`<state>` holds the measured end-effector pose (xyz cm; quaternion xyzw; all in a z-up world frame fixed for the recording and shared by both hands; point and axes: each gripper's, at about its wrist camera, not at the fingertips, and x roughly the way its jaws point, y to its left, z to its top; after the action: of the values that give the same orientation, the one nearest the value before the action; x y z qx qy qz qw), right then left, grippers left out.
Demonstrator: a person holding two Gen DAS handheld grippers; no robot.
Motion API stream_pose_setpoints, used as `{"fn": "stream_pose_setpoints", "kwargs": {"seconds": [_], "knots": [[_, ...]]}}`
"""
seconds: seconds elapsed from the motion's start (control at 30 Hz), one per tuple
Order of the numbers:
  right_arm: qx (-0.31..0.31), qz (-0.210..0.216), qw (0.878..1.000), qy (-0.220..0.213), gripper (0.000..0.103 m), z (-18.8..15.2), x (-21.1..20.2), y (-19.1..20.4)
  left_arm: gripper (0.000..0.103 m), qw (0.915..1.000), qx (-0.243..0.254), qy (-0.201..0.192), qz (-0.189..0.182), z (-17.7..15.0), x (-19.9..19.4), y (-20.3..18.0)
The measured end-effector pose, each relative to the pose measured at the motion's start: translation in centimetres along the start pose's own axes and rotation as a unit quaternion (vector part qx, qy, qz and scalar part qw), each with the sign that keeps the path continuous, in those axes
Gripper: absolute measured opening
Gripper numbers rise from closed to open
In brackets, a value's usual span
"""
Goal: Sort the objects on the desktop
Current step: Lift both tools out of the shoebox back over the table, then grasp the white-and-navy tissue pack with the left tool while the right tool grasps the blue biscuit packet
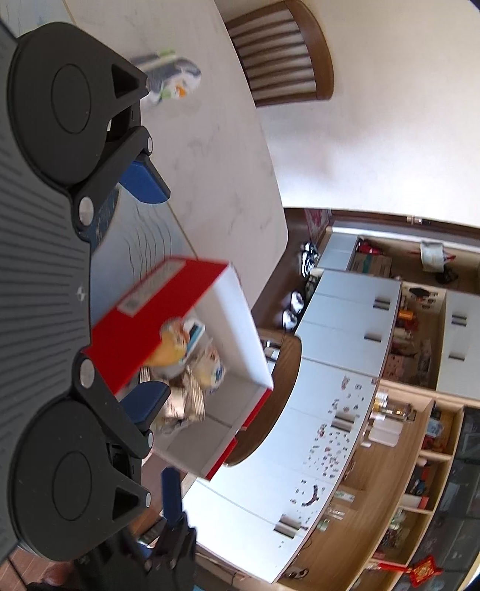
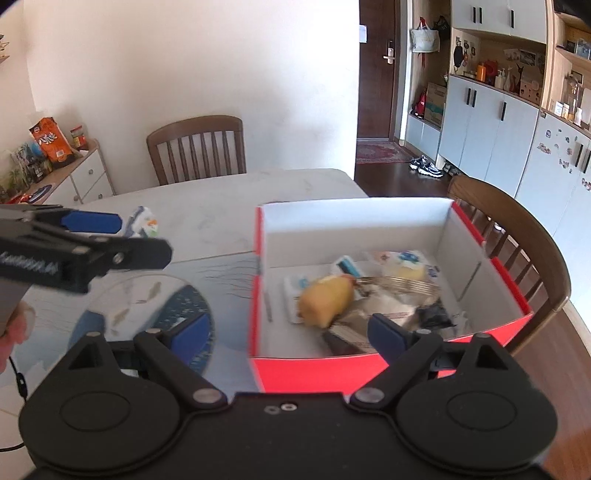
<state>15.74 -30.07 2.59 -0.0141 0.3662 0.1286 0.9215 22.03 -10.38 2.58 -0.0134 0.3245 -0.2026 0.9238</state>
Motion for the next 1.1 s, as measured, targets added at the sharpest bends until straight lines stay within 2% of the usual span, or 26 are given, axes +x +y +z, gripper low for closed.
{"fn": "stream_pose_setpoints", "kwargs": {"seconds": [0.3, 0.57, 0.87, 1.1], "knots": [[-0.006, 0.000, 1.000, 0.001, 0.094, 0.2, 1.4, 5.6, 0.103, 0.9987, -0.020, -0.013, 0.046, 0.2, -1.2, 7.0], [-0.016, -0.002, 0.999, 0.028, 0.095, -0.5, 5.0, 9.8, 0.103, 0.9945, -0.057, -0.011, 0.087, 0.2, -0.4, 13.4], [-0.010, -0.010, 0.998, 0.055, 0.095, -1.2, 9.3, 11.9, 0.103, 0.9884, -0.100, 0.023, 0.112, 0.1, 3.0, 19.2], [0.001, -0.028, 0.996, 0.080, 0.095, -1.8, 12.7, 11.8, 0.103, 0.9775, -0.165, 0.074, 0.108, 0.1, 7.5, 23.2]]}}
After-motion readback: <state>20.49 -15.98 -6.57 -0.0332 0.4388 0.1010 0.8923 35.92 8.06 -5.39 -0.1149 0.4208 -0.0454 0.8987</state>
